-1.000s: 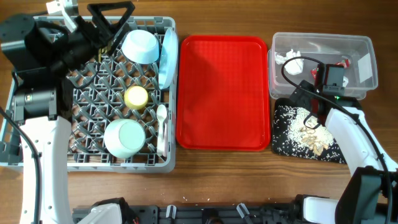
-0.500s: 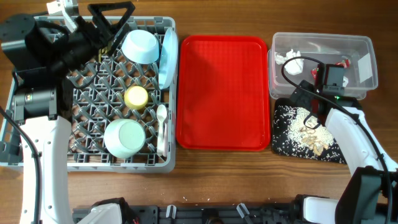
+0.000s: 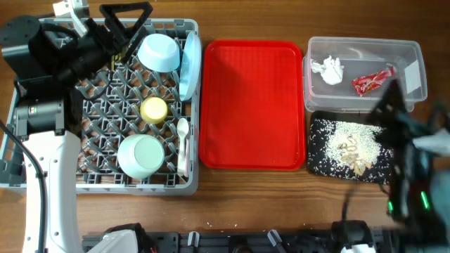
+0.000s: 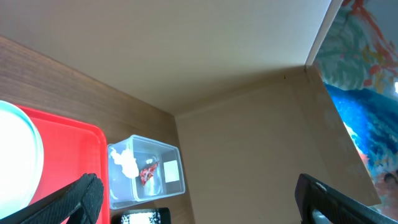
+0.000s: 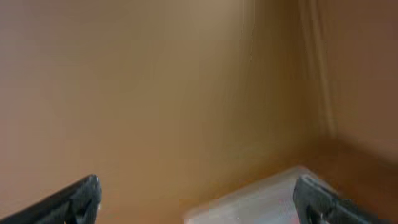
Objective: Sort waste into correct bins and load items into the dishwasher rack
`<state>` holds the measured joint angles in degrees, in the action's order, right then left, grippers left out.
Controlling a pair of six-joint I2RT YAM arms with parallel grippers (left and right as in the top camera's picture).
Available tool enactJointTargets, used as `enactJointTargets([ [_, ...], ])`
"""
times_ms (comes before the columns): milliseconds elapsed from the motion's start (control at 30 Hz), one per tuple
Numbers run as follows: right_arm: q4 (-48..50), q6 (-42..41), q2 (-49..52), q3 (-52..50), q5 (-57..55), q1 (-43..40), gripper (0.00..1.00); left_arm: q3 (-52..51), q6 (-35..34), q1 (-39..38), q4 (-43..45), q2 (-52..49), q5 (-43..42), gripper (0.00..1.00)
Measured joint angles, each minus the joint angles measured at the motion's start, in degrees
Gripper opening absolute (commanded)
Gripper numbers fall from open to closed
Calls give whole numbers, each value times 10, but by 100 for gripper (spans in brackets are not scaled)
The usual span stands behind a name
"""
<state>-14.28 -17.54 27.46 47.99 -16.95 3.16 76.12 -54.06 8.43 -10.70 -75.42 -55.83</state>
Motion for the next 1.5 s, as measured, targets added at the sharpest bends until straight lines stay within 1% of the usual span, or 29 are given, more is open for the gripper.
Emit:
enactJointTargets([
  [67, 129, 66, -73, -38, 20, 11, 100, 0, 0, 0, 0, 0, 0, 100],
  [100, 167, 100, -108, -77, 42, 12, 100, 0, 0, 0, 0, 0, 0, 100],
  [167, 223, 137, -149, -168, 82, 13, 100, 0, 0, 0, -1, 0, 0, 100],
  [233, 250, 153, -191, -255, 110, 13, 100, 0, 0, 0, 0, 0, 0, 100],
  [300, 255, 162, -236, -346, 136, 13, 100, 0, 0, 0, 0, 0, 0, 100],
  [367, 282, 162, -259, -416, 151, 13, 100, 0, 0, 0, 0, 0, 0, 100],
  [433, 299, 161, -261, -451, 157, 13, 100, 0, 0, 0, 0, 0, 0, 100],
  [467, 260, 161, -264, -472, 161, 13, 100, 0, 0, 0, 0, 0, 0, 100],
  [567, 156, 164, -266, -476, 165, 13, 100, 0, 0, 0, 0, 0, 0, 100],
  [600, 145, 166, -266, -476, 165, 13, 100, 0, 0, 0, 0, 0, 0, 100],
  [733, 145, 179, -266, -476, 165, 13, 100, 0, 0, 0, 0, 0, 0, 100],
  [1200, 145, 179, -266, -476, 165, 13, 100, 0, 0, 0, 0, 0, 0, 100],
  [1233, 145, 179, -266, -476, 165, 13, 100, 0, 0, 0, -5, 0, 0, 100],
  [1267, 145, 179, -266, -476, 165, 13, 100, 0, 3, -1, -51, 3, 2, 100],
  [1300, 146, 179, -266, -476, 165, 13, 100, -2, 3, -4, -115, 16, 21, 100],
  [1367, 145, 179, -267, -476, 165, 13, 100, -23, 6, -22, -211, 79, 96, 100],
  [1400, 144, 179, -268, -476, 165, 13, 100, -43, 6, -39, -263, 144, 146, 100],
  [1433, 145, 179, -268, -476, 165, 13, 100, -67, 9, -61, -286, 203, 199, 100],
  [1467, 143, 179, -268, -476, 165, 13, 100, -110, 9, -90, -315, 291, 259, 100],
  [1500, 143, 179, -268, -476, 166, 13, 100, -167, 9, -108, -306, 359, 314, 100],
])
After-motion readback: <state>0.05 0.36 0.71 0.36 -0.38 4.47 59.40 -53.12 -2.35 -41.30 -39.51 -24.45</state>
